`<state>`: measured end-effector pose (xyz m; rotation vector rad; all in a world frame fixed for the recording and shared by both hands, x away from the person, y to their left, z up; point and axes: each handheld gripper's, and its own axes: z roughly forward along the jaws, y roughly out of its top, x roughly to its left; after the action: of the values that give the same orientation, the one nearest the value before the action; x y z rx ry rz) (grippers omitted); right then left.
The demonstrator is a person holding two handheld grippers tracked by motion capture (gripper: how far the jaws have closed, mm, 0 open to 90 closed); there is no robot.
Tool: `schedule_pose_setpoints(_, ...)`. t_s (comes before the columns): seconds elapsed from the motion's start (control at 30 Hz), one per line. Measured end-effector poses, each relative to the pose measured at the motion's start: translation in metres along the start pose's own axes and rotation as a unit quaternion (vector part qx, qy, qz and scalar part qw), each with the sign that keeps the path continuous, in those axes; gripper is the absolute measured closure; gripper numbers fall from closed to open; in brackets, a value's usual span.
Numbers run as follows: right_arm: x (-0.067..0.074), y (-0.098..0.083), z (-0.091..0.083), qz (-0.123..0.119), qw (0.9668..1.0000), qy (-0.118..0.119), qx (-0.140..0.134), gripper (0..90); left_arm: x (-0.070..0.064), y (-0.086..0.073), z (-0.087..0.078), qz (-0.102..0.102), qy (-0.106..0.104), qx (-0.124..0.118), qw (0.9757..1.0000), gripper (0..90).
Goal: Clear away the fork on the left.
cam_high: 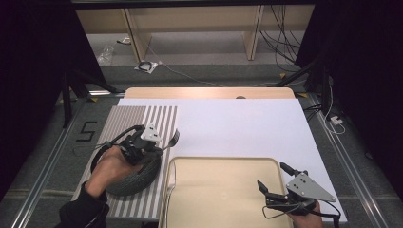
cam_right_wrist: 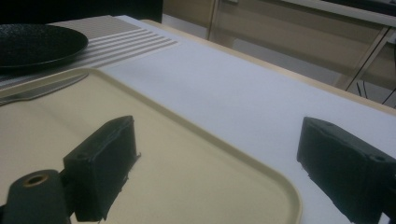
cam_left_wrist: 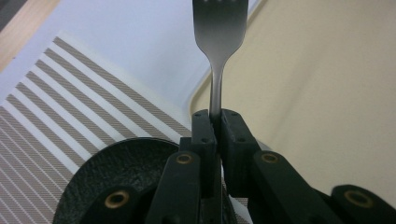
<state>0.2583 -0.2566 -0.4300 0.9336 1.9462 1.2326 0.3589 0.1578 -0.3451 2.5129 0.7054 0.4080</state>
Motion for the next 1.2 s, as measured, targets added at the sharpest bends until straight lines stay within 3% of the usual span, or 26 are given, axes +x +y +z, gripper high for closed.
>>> schedule_pose_setpoints(0.43, 0.000, -0.001, -0.001, 0.003, 1.0000, -0.002, 0.002, 12.8, -0.026, 0.007, 0.023, 0.006, -0.035, 0.022, 0.9991, 84.4)
schedule_pose_setpoints(0.77, 0.000, 0.000, -0.001, 0.001, 1.0000, -0.003, 0.001, 12.8, -0.049, 0.009, 0.035, 0.020, -0.064, 0.044, 0.9968, 84.4)
schedule_pose_setpoints(0.93, 0.000, -0.001, 0.000, 0.001, 1.0000, -0.003, 0.001, 12.8, -0.061, 0.010, 0.038, 0.018, -0.080, 0.051, 0.9953, 84.4)
schedule_pose_setpoints(1.2, 0.001, 0.000, 0.000, 0.001, 1.0000, -0.002, 0.001, 12.8, -0.078, 0.012, 0.044, 0.029, -0.093, 0.062, 0.9933, 84.4)
